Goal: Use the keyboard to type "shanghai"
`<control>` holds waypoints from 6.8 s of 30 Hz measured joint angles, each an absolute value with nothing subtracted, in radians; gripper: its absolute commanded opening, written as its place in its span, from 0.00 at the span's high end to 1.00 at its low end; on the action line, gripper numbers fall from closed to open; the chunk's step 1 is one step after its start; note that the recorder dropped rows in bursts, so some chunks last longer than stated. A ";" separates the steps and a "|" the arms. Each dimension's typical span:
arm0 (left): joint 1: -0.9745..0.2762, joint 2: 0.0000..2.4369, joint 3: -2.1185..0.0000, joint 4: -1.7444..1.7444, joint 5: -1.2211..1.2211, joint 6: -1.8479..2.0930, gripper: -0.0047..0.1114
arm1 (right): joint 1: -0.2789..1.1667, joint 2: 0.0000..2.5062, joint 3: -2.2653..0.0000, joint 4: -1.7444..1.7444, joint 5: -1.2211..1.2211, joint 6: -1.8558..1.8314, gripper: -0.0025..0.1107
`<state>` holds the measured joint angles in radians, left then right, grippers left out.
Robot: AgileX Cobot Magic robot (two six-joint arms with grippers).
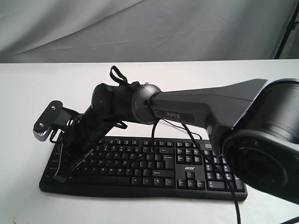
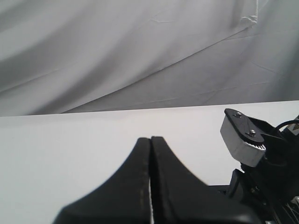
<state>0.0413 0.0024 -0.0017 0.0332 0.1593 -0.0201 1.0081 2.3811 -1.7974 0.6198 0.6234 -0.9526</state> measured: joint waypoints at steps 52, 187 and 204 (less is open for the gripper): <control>0.041 0.002 -0.002 0.033 0.159 -0.020 0.96 | 0.867 2.091 -1.336 0.469 0.519 -0.876 0.98; 0.041 0.002 -0.002 0.033 0.159 -0.020 0.96 | -0.132 0.002 -0.004 0.100 0.335 -0.073 0.98; 0.041 0.002 -0.002 0.033 0.159 -0.020 0.96 | -0.132 0.002 -0.004 0.100 0.335 -0.073 0.98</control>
<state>0.0413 0.0024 -0.0017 0.0332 0.1593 -0.0201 -0.1325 0.0023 -0.0038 0.1003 0.3350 -0.0730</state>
